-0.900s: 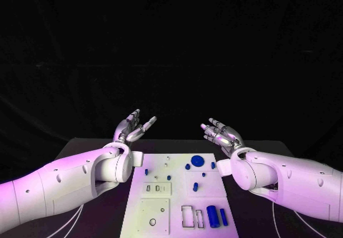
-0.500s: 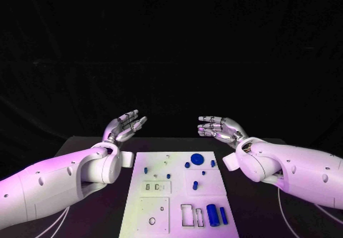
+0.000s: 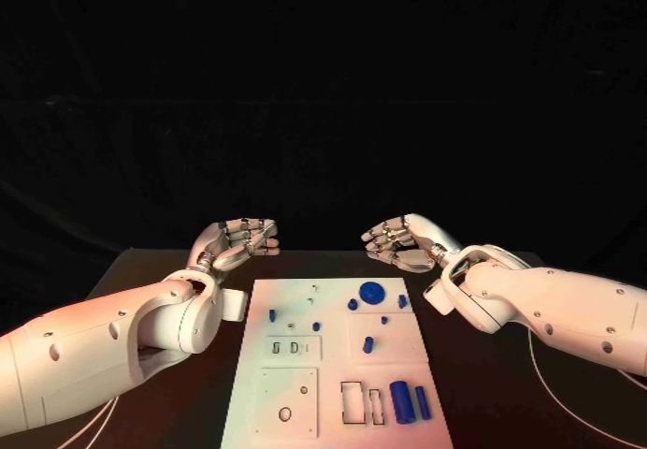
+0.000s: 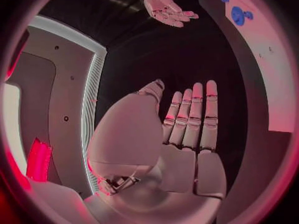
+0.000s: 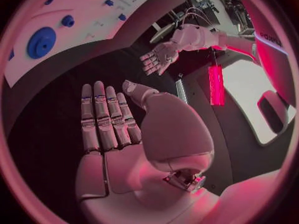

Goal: Assemble the parts on the task board

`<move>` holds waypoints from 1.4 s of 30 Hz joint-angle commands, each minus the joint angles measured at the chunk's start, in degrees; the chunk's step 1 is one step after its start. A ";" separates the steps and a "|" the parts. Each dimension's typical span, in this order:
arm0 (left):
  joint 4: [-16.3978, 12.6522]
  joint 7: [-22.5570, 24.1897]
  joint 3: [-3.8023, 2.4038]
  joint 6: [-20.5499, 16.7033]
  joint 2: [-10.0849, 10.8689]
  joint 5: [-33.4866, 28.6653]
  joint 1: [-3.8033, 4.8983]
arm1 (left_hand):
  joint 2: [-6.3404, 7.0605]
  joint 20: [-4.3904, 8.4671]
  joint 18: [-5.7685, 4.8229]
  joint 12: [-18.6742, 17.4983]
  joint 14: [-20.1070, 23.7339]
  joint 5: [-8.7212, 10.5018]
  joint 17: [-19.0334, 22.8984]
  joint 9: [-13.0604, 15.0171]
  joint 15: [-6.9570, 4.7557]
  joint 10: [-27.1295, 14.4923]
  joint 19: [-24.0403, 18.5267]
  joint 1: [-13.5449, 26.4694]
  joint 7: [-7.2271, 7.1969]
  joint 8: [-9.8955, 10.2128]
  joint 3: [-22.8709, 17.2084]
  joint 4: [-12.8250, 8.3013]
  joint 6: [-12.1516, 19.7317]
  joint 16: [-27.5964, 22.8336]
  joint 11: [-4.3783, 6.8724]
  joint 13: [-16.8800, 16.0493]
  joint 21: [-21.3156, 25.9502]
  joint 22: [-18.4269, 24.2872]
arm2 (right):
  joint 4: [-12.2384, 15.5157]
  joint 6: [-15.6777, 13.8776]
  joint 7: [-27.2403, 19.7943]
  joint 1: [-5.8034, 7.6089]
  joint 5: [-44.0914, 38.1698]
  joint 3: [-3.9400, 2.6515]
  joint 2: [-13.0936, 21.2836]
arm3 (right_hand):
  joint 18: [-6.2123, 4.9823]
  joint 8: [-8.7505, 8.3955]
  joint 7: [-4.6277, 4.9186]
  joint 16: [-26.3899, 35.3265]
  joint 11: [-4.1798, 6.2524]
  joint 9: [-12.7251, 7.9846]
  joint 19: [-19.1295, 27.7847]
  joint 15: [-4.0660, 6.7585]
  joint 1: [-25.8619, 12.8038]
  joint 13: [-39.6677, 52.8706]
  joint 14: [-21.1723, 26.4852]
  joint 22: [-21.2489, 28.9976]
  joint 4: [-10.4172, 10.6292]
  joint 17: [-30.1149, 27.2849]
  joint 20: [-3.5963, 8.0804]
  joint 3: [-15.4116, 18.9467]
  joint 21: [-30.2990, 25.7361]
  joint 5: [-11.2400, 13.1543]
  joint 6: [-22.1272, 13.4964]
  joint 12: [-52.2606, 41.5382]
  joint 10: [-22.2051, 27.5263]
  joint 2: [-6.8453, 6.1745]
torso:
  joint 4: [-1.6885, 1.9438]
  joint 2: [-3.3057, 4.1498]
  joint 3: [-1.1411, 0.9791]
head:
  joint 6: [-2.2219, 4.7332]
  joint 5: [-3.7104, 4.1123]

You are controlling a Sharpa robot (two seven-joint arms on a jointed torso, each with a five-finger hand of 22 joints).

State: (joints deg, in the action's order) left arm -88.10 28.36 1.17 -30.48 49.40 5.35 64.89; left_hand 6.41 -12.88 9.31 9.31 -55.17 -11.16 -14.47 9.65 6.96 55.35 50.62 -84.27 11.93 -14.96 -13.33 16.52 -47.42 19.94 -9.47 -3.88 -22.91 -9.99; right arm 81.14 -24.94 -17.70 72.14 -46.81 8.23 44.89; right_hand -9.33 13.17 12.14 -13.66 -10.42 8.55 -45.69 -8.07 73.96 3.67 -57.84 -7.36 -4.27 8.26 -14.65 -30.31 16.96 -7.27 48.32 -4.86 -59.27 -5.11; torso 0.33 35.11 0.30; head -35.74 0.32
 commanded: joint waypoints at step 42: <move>-12.19 -3.64 -0.86 6.40 6.30 3.77 1.21 | 3.18 2.25 1.06 -2.98 -7.28 0.58 -6.50 0.53 -1.90 5.87 5.89 0.03 0.09 0.18 -2.53 -0.10 -2.46 4.76 0.85 -0.03 -5.98 -2.37 | 1.80 11.75 23.20 0.86 -50.34 0.06 -3.50 | 3.41 0.06 -1.71 -66.32 3.78 5.57 -29.58 6.36 -1.09 2.68 -29.07 -50.07 2.39 63.13 7.28 3.16 52.33 -5.09 5.47 1.17 -3.86 -6.50 | 1.75 7.68 0.90 | -0.14 1.43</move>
State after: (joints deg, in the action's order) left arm -100.01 24.69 0.39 -25.26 55.72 8.83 65.99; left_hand 9.22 -10.65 9.29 6.61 -62.36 -10.95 -20.92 10.13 5.03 61.25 56.12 -84.44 11.98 -15.09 -15.67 16.52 -50.00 24.52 -8.59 -3.86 -28.53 -12.26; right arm 83.05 -14.69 4.36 73.07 -95.35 8.29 41.50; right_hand -7.08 13.42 10.52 -79.66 -6.73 14.07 -74.81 -1.34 72.25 6.28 -83.91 -57.33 -1.96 71.34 -7.38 -27.04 69.07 -12.19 54.15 -3.76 -63.53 -11.46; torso 1.96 42.56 1.13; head -35.85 1.70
